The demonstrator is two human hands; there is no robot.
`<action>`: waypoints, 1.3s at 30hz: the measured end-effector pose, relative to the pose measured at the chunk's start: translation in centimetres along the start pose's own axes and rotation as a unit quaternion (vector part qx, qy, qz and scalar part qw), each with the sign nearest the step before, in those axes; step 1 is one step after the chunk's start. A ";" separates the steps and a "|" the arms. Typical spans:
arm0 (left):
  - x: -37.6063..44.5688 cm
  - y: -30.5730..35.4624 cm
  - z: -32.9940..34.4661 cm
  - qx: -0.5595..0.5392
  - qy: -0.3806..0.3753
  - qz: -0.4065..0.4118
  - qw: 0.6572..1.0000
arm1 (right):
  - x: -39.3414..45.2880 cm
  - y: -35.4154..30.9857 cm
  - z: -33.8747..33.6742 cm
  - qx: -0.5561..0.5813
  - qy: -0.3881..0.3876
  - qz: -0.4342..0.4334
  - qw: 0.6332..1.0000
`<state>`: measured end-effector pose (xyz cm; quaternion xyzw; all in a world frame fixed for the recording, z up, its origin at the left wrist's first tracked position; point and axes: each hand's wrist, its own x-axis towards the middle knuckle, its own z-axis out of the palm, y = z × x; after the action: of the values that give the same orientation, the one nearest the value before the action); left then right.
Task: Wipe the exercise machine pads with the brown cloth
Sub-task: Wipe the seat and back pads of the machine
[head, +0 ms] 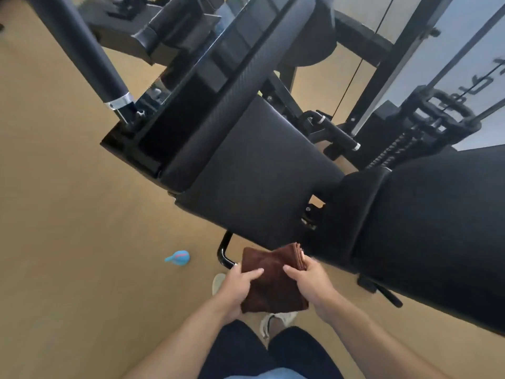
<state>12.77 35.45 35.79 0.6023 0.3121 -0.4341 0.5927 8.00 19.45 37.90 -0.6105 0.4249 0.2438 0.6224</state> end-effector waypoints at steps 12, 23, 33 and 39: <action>8.8 11.9 -8.6 0.220 0.321 0.356 0.849 | 15.0 -4.9 6.8 -0.085 0.136 -0.160 0.974; 21.3 16.1 -14.6 0.394 0.268 0.367 0.799 | 26.2 -2.6 12.3 -0.435 0.171 -0.465 0.752; 24.0 15.6 -15.2 0.324 0.286 0.355 0.829 | 28.9 -5.8 10.4 -0.519 0.165 -0.535 0.646; 24.5 15.6 -15.6 0.307 0.244 0.390 0.833 | 28.8 -9.5 13.1 -0.376 0.249 -0.441 0.776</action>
<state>39.51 45.86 19.61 0.9116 0.0359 -0.0792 0.4018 33.82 24.65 17.95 -0.9559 0.1236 -0.0777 0.2548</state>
